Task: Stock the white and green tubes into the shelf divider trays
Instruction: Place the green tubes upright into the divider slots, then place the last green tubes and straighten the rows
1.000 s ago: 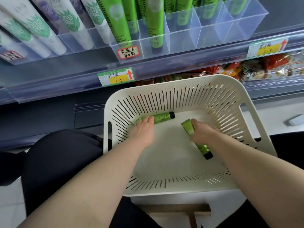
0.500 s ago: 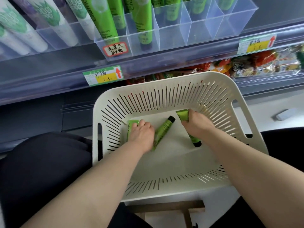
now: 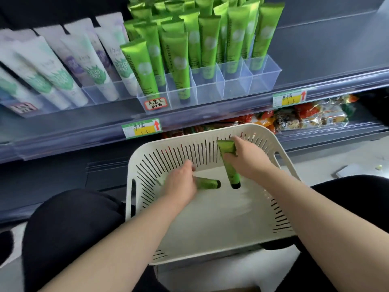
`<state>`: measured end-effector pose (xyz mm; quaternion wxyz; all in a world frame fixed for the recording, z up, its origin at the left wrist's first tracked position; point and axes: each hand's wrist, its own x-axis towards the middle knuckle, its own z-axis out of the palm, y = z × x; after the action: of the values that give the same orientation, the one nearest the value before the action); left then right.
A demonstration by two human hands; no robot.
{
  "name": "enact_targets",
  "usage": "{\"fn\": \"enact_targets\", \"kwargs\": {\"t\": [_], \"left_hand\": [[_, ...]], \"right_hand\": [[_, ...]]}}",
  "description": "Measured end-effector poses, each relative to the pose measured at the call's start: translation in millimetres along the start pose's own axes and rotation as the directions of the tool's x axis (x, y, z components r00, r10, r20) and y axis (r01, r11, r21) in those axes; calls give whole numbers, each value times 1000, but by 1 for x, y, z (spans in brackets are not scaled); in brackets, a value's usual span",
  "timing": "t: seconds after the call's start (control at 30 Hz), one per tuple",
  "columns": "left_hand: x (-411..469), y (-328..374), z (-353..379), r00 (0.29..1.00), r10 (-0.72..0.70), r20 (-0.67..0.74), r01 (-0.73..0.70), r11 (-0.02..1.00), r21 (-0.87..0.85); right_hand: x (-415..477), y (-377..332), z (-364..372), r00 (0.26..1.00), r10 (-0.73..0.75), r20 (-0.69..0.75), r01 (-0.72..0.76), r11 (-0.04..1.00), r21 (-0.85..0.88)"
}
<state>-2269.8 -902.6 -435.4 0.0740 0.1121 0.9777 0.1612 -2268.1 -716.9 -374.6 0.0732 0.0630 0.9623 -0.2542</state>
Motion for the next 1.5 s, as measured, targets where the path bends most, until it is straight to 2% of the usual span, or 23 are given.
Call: {"fn": "enact_targets", "kwargs": {"t": [0.1, 0.23, 0.3, 0.4, 0.5, 0.57, 0.67, 0.8, 0.97, 1.1, 1.23, 1.37, 1.5], "left_hand": [[-4, 11, -53, 989, 33, -141, -38, 999, -32], [-2, 36, -131, 970, 2, -243, -63, 968, -243], [2, 54, -169, 950, 32, -309, -122, 953, -277], [17, 85, -221, 904, 132, -408, -247, 938, -244], [37, 112, -259, 800, 240, -550, -354, 929, -109], [55, 125, -273, 748, 284, -600, -373, 927, -27], [81, 139, -277, 745, 301, -596, -341, 939, 47], [107, 145, -262, 825, 314, -470, -272, 949, 157], [123, 140, -247, 891, 303, -339, -196, 929, 313], [118, 133, -243, 907, 266, -327, -178, 945, 275], [105, 125, -251, 895, 254, -367, -201, 964, 175], [85, 113, -266, 889, 282, -361, -233, 957, 175], [66, 103, -278, 879, 286, -382, -258, 958, 122]], "right_hand": [[-14, -19, -39, 984, -103, -147, 106, 994, 14], [-28, -33, -86, 943, -204, -264, 221, 974, 37], [-27, -39, -107, 922, -226, -314, 250, 967, 39], [-21, -39, -130, 875, -234, -423, 273, 961, 33], [-17, -31, -136, 830, -193, -523, 291, 950, 111], [-13, -30, -138, 819, -208, -534, 303, 948, 95], [-6, -29, -145, 799, -248, -548, 339, 938, 69], [1, -22, -147, 821, -198, -535, 319, 937, 142], [6, -24, -144, 825, -241, -511, 345, 931, 117], [7, -27, -146, 830, -235, -506, 349, 926, 143], [6, -30, -154, 790, -180, -586, 364, 907, 212], [13, -41, -160, 773, -117, -624, 371, 881, 295], [31, -58, -169, 776, -107, -622, 337, 903, 265]]}}
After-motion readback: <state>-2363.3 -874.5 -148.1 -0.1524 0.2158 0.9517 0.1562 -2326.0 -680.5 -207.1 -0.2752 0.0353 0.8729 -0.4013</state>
